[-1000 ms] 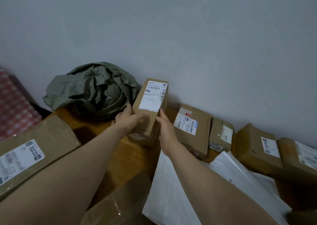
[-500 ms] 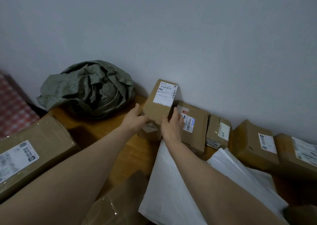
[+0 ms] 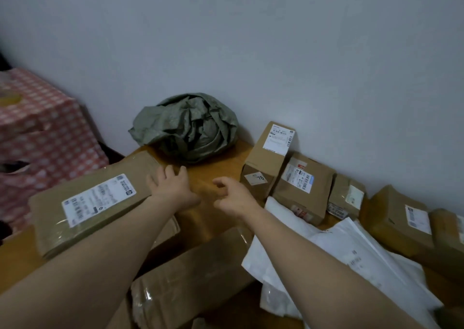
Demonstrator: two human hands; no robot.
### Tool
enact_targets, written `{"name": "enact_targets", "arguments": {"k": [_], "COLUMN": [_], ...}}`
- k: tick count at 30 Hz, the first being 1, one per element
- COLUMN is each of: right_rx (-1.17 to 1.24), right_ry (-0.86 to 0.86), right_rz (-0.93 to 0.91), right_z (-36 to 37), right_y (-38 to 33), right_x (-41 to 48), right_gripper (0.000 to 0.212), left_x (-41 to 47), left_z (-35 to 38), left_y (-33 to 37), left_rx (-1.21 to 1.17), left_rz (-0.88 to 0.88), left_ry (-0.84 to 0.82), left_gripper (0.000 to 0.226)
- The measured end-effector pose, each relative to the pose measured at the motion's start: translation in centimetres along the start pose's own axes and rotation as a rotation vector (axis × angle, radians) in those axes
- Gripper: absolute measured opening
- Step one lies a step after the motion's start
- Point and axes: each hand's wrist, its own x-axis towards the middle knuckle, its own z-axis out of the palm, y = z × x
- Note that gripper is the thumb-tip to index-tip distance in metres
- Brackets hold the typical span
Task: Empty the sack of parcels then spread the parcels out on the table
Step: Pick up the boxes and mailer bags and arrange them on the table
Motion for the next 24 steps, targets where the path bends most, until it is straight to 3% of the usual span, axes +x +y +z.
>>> {"name": "enact_targets", "arguments": {"k": [3,6,10,13,17,19,21,24], "right_rx": [-0.344,-0.805,-1.069,-1.081,-0.932,-0.888,-0.843,-0.719], "right_ry": [-0.489,-0.698,-0.696,-0.63,-0.527,-0.478,-0.435,-0.377], "right_rz": [0.052,0.027,-0.047,-0.105,-0.033,-0.017,-0.012,-0.007], "right_z": [0.7,1.9,4.4,4.4,1.3,-0.5,-2.0,-3.7], "right_y": [-1.3,-2.4,-1.7,-1.3,-1.3,-1.8,-2.4,-2.2], "right_x": [-1.6,-3.3,-4.4,-4.9,-4.7,-4.1,-3.5,-3.1], "right_gripper": [0.101,0.119,0.126,0.117,0.113,0.116,0.115,0.113], "left_x": [-1.6,-2.9,-4.1,-4.8,-5.3,-5.9,-6.5,-6.3], "left_z": [0.6,1.5,2.0,1.5,-0.9,-1.7,-1.8,-2.5], "left_y": [-2.1,-3.9,-4.6,-4.2,-3.1,-2.3,-1.5,-0.9], "left_rx": [-0.017,-0.037,-0.032,-0.057,-0.382,-0.179,0.086,0.067], "left_rz": [-0.034,-0.044,0.011,0.097,0.125,0.183,0.28,0.313], "left_ry": [-0.073,-0.094,-0.083,-0.096,-0.499,-0.595,-0.513,-0.386], "left_gripper": [0.093,0.089,0.073,0.071,0.102,0.129,0.14,0.127]}}
